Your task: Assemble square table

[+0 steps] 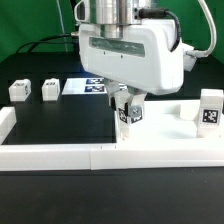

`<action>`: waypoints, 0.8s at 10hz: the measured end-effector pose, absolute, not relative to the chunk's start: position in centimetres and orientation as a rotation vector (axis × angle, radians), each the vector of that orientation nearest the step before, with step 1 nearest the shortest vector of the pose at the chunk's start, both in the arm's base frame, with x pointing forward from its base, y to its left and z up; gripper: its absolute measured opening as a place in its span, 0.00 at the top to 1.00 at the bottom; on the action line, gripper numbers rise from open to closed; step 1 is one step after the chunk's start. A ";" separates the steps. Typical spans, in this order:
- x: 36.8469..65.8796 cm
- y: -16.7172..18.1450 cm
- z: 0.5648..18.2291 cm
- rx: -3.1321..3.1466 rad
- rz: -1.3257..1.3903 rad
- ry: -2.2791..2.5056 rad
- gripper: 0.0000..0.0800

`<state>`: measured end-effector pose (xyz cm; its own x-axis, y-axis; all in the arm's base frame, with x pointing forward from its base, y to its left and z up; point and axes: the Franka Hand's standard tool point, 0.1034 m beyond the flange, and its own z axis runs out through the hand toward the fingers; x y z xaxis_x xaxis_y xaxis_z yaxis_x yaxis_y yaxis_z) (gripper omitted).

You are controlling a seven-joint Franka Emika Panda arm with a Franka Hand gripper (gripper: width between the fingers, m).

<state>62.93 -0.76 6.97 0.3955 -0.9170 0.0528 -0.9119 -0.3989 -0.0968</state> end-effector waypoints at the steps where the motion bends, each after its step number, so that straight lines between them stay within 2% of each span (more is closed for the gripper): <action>1: 62.9 -0.7 7.0 -2.572 -0.147 1.698 0.63; 2: 62.4 -0.8 6.9 -2.275 -0.107 2.026 0.63; 4: 62.1 0.3 6.8 -1.859 -0.072 2.340 0.63; 5: 62.0 0.8 6.8 -1.432 -0.102 2.529 0.63; 7: 61.9 0.7 6.8 -1.574 -0.099 2.460 0.63; 8: 61.9 0.8 6.7 -1.708 -0.118 2.379 0.55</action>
Offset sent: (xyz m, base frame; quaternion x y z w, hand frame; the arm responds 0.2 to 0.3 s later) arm -0.0019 0.0205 -0.0014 0.0399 -0.0291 0.3685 0.9283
